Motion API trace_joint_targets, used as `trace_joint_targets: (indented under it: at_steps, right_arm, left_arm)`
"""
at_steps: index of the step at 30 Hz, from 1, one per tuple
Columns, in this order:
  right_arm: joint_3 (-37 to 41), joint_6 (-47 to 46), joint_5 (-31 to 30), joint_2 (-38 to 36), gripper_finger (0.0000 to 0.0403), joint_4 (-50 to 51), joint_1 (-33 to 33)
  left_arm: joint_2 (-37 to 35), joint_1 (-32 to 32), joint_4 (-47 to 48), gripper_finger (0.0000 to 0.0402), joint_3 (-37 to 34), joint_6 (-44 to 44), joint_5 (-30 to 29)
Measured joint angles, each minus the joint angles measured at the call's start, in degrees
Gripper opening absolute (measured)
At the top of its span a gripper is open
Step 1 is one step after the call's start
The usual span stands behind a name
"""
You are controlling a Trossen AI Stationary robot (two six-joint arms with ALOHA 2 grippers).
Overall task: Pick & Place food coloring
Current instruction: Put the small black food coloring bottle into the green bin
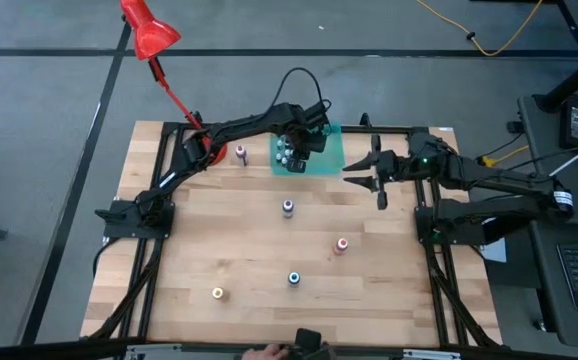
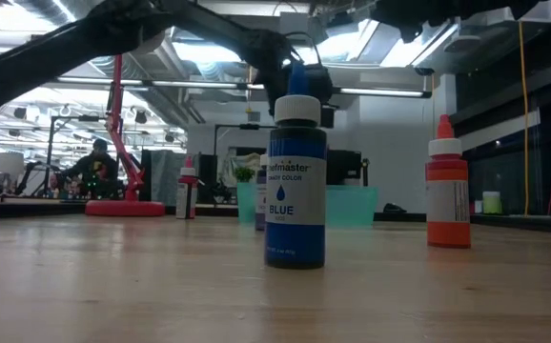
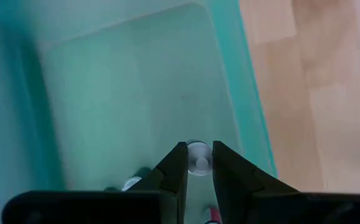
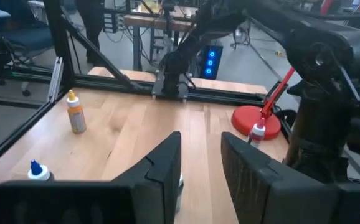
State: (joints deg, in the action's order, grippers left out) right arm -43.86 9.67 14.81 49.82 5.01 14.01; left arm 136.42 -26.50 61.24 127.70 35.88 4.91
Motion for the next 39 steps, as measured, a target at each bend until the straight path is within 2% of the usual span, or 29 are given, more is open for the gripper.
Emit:
trace_joint_targets:
  at_steps: [26,39]
  right_arm:
    - [0.0,-0.1,1.1,-0.1,0.0116,4.1,0.1]
    - [0.0,-0.1,1.4,-0.1,0.0116,4.2,0.1]
  left_arm:
    - [4.3,-1.5,-3.1,0.0056,0.0,-4.8,0.2]
    - [4.2,-1.7,-2.4,0.0090,0.0,-8.4,-0.2]
